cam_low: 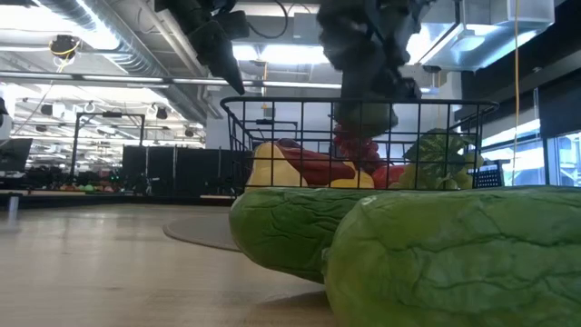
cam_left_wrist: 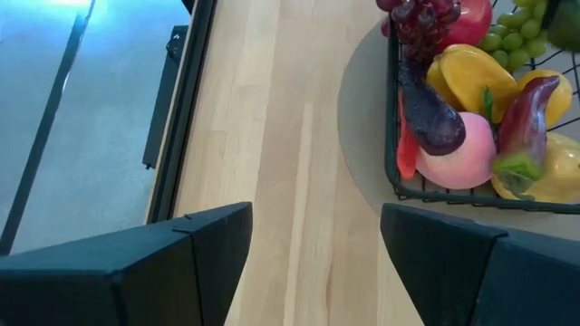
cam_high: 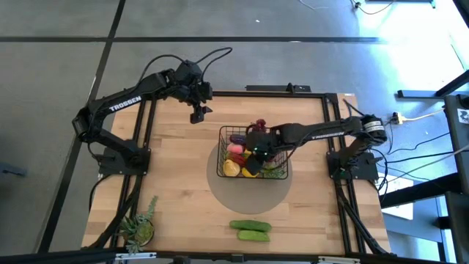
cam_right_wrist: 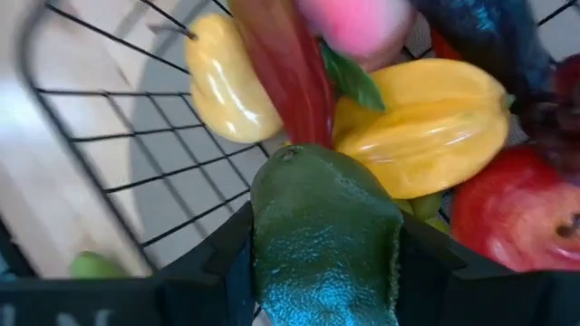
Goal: Build produce basket
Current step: Put the green lime into the black wire basket
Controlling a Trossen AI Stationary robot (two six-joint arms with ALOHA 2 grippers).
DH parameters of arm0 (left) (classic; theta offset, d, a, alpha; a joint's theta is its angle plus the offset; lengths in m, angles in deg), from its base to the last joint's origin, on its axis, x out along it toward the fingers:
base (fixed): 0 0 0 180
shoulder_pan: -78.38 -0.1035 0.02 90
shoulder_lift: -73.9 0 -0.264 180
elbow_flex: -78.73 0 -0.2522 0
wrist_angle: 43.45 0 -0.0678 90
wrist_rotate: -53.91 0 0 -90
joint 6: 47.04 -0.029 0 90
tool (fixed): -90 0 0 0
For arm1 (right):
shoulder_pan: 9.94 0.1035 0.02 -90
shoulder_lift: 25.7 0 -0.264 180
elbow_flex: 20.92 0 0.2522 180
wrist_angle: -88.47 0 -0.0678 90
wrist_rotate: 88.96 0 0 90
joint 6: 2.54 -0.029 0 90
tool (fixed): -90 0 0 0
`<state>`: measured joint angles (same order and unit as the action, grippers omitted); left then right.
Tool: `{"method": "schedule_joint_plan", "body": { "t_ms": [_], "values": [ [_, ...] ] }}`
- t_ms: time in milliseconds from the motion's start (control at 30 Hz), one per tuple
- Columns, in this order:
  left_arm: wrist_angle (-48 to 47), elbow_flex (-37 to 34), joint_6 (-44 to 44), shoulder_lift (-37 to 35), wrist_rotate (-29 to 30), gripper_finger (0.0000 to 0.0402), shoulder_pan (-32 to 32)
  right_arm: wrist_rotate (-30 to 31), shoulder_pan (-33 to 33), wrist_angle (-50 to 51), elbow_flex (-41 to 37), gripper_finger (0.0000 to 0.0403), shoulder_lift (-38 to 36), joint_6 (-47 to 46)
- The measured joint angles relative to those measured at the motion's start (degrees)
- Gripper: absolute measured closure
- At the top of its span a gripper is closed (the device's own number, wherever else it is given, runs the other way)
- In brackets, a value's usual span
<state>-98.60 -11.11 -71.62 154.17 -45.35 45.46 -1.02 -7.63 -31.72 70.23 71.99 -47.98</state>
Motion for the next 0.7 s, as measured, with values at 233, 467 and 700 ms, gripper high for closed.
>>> {"method": "schedule_joint_plan", "body": {
  "t_ms": [233,467,700],
  "values": [
    [0.0,0.0,0.0,0.0,0.0,0.0168,0.0,-4.5,-0.4,-3.1,0.0,0.0227,5.2,1.1],
    [0.0,0.0,0.0,0.0,0.0,0.0168,0.0,-7.7,-1.6,-4.3,0.0,0.0223,6.2,2.3],
    [-0.1,0.0,0.0,0.0,0.0,0.0168,0.0,-6.2,-1.9,-4.4,0.0,0.019,6.2,2.7]
  ]
}}
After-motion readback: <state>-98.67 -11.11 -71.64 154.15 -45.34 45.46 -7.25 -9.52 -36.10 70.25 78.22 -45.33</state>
